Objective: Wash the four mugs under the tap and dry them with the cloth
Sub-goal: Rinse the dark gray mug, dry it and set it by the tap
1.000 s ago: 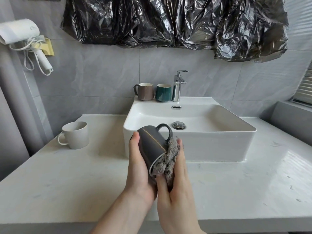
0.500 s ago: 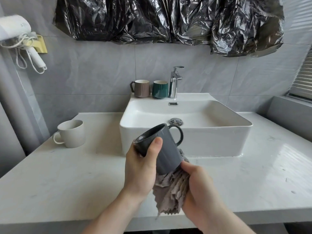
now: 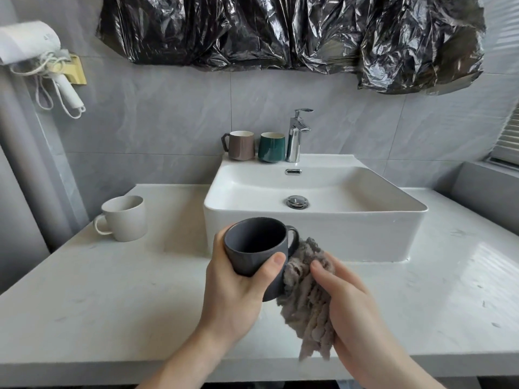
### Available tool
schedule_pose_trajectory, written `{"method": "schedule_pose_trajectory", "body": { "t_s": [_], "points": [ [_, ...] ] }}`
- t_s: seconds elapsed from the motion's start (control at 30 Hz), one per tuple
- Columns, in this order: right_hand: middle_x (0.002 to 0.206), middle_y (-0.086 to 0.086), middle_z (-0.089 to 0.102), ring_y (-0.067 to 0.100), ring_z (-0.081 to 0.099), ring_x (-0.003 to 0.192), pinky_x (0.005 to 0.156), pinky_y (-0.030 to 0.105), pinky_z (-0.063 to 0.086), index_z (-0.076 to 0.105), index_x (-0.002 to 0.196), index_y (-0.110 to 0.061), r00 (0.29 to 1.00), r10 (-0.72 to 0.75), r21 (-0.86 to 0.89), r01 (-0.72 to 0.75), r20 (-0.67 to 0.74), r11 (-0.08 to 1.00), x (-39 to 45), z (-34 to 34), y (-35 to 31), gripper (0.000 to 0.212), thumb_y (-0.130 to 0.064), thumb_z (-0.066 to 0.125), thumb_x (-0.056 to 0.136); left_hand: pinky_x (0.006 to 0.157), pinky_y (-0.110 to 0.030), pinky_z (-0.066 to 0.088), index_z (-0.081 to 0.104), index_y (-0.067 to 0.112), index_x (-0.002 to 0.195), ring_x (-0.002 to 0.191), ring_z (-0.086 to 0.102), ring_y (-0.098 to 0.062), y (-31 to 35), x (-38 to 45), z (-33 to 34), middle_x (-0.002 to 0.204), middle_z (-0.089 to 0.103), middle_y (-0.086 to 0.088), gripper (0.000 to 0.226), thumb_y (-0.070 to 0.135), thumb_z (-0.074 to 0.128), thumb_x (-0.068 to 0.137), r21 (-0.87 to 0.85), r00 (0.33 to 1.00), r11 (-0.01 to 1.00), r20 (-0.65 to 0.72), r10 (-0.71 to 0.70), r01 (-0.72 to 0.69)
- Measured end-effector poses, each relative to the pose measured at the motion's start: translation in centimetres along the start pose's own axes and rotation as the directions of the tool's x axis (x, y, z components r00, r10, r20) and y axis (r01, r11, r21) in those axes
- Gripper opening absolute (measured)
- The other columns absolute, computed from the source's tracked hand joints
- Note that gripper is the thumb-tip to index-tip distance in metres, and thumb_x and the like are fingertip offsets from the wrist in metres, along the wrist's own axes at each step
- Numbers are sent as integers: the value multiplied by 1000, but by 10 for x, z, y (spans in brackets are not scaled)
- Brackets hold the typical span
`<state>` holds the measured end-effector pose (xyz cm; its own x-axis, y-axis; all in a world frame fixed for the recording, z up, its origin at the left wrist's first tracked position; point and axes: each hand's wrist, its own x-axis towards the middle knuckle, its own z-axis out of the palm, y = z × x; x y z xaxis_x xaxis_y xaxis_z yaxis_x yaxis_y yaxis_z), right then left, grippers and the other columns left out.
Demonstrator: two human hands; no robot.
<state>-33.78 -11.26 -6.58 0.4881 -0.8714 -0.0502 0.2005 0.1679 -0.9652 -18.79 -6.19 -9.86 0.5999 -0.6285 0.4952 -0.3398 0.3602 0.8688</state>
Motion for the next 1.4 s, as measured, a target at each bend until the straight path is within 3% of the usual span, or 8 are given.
{"method": "schedule_pose_trajectory", "body": {
  "t_s": [0.3, 0.47, 0.6, 0.73, 0.87, 0.97, 1.23, 1.4],
  "points": [
    [100, 22, 79, 41, 72, 86, 77, 54, 54, 83, 102, -20, 999, 13, -56, -10, 51, 998, 1, -5, 3, 42, 2, 47, 104, 93, -26, 56, 47, 37, 137, 120, 66, -7, -9, -6, -23, 126, 67, 17, 78, 3, 82, 77, 84, 913, 995, 399, -81, 51],
    [95, 26, 77, 42, 73, 81, 81, 59, 55, 83, 99, -21, 998, -43, -57, 45, 47, 997, -4, -11, -8, 38, 0, 51, 103, 102, -11, 43, 40, 37, 140, 130, 59, -6, -15, -3, -31, 133, 62, 24, 93, 12, 96, 70, 264, 915, 952, 401, 38, -155],
    [100, 13, 79, 41, 76, 91, 92, 70, 54, 79, 109, -38, 973, -227, -194, 233, 52, 953, -5, -12, -29, 42, -5, 53, 105, 106, -26, 48, 42, 45, 141, 132, 57, -9, -31, 0, -34, 138, 60, 24, 93, 22, 96, 68, 356, 940, 901, 315, 132, -246],
    [112, -6, 56, 8, 66, 66, 49, 29, 57, 67, 126, -54, 906, -371, -524, 422, 206, 740, 11, -2, -21, 54, -6, 55, 104, 101, -36, 53, 46, 42, 143, 128, 57, -12, -40, 0, -27, 139, 54, 31, 97, 23, 95, 62, 424, 931, 835, 246, 268, -352],
    [105, -31, 53, 7, 57, 96, 57, 27, 59, 57, 136, -58, 813, -436, -808, 526, 387, 263, 29, -1, -3, 52, -23, 63, 98, 102, -27, 49, 50, 35, 145, 127, 53, -9, -50, 5, -20, 137, 52, 30, 101, 14, 94, 57, 442, 913, 799, 185, 365, -409],
    [96, -23, 62, 7, 66, 72, 66, 17, 55, 68, 124, -50, 851, -397, -846, 464, 343, 264, 35, 3, -2, 37, -30, 68, 93, 102, -16, 44, 49, 38, 143, 126, 54, -10, -56, 7, -19, 136, 51, 33, 102, 10, 94, 56, 428, 926, 822, 128, 356, -375],
    [81, 4, 58, 28, 50, 84, 73, 43, 43, 49, 82, -21, 796, -64, -797, 603, 602, -5, 54, 28, -9, 20, -16, 41, 101, 107, -18, 43, 54, 25, 144, 131, 53, -10, -68, 12, -19, 142, 56, 21, 97, 4, 96, 59, 414, 902, 804, 126, 414, -427],
    [93, 8, 63, 21, 52, 95, 74, 18, 43, 56, 91, -7, 824, 169, -841, 536, 540, 72, 58, 36, -21, 18, -5, 40, 98, 111, -22, 42, 55, 18, 144, 136, 50, -10, -68, 12, -20, 145, 58, 12, 93, 10, 96, 61, 412, 880, 780, 157, 448, -471]
  ]
}}
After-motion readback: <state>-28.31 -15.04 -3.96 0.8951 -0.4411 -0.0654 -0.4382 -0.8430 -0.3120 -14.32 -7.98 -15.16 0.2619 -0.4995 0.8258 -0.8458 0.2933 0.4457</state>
